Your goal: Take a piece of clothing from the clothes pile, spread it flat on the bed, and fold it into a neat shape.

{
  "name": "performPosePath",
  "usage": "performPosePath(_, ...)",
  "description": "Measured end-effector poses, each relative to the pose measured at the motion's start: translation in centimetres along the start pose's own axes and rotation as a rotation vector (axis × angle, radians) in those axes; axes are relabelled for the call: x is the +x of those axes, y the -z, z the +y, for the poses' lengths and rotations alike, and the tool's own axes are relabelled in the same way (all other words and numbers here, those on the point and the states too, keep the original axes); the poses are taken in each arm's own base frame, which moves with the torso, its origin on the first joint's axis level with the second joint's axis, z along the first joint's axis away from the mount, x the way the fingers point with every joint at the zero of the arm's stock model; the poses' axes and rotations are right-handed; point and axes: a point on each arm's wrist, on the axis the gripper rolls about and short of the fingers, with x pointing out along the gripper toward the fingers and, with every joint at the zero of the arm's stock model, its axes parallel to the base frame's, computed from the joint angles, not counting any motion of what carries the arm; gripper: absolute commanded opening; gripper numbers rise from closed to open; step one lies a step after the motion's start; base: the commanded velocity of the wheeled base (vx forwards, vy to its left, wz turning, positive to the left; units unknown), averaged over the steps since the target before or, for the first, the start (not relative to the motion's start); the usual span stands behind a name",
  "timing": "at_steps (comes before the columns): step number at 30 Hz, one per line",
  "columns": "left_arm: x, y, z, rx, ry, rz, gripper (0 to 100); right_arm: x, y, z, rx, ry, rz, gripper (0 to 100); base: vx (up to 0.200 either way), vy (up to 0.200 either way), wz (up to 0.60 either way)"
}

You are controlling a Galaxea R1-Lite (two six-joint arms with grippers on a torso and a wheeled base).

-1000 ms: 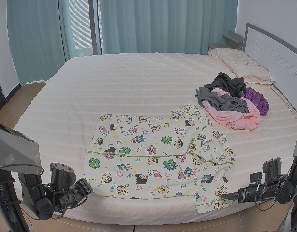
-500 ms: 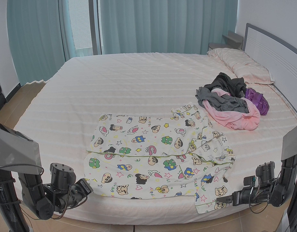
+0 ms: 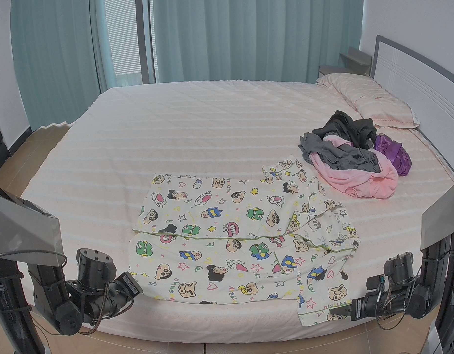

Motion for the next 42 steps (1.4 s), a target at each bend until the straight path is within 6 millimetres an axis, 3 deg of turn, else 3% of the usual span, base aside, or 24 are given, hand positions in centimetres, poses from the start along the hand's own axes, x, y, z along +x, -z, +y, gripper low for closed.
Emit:
performPosePath(9, -0.1, 0.0, 0.0, 0.0, -0.002, -0.001, 0, -0.7, 0.6, -0.1, 0.031, 0.018, 0.063, 0, 0.0, 0.0, 0.0)
performPosePath(18, -0.9, 0.3, 0.3, 0.019, -0.013, -0.001, 0, -3.5, 1.2, 0.7, 0.064, 0.036, 0.144, 0, 0.0, 0.0, 0.0)
performPosePath(28, -2.6, 1.6, 0.8, 0.169, -0.067, -0.003, 0, -7.1, 1.9, 1.8, 0.069, 0.046, 0.157, 0, 0.0, 0.0, 0.0)
performPosePath(42, -4.0, 4.4, 1.3, 0.34, -0.162, 0.159, 0, -8.6, 2.5, 2.2, 0.057, 0.09, 0.16, 0, 0.0, 0.0, 0.0)
